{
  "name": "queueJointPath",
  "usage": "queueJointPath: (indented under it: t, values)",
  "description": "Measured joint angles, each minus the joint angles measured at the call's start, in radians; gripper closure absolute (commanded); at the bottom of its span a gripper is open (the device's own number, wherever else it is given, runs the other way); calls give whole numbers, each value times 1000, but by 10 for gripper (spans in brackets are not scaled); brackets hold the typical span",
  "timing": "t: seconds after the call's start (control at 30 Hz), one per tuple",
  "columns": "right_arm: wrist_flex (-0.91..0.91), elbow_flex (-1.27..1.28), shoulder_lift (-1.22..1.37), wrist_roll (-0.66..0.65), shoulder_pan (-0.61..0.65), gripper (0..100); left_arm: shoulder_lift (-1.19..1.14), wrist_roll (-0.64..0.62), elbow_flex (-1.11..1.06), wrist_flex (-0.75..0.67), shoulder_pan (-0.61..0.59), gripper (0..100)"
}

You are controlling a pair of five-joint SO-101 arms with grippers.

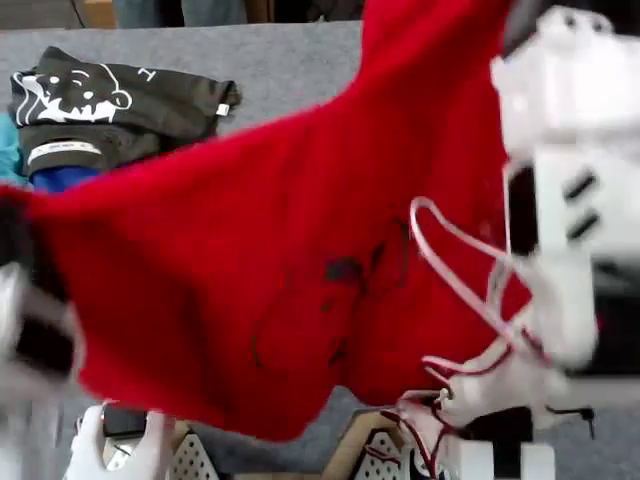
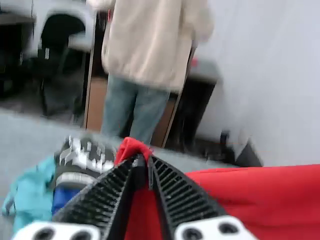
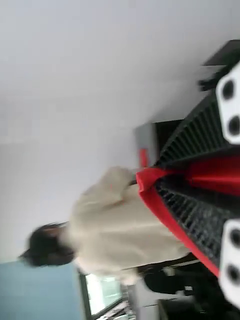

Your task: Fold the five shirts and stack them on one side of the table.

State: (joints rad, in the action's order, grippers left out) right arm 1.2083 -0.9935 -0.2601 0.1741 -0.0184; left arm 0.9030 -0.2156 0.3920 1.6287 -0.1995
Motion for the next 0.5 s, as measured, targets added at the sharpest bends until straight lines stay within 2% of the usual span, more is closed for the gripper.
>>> queueJointPath:
  t: [0.07, 0.13, 0.3, 0.4, 0.43, 0.5]
  values:
    - [-54, 140, 34, 0, 0, 985, -2, 0, -238, -152, 3, 971]
    - [-123, 293, 89, 0, 9, 985, -6, 0, -502, -371, 3, 971]
    - [-393, 660, 236, 0, 34, 985, -190, 15, -1125, -1123, 3, 971]
    - [-603, 784, 345, 0, 35, 985, -381, 55, -1188, -1498, 2, 971]
    - [-661, 796, 376, 0, 35, 985, -442, 57, -1154, -1562, -2, 971]
    - [-740, 801, 417, 0, 35, 985, -555, 57, -1059, -1567, -14, 971]
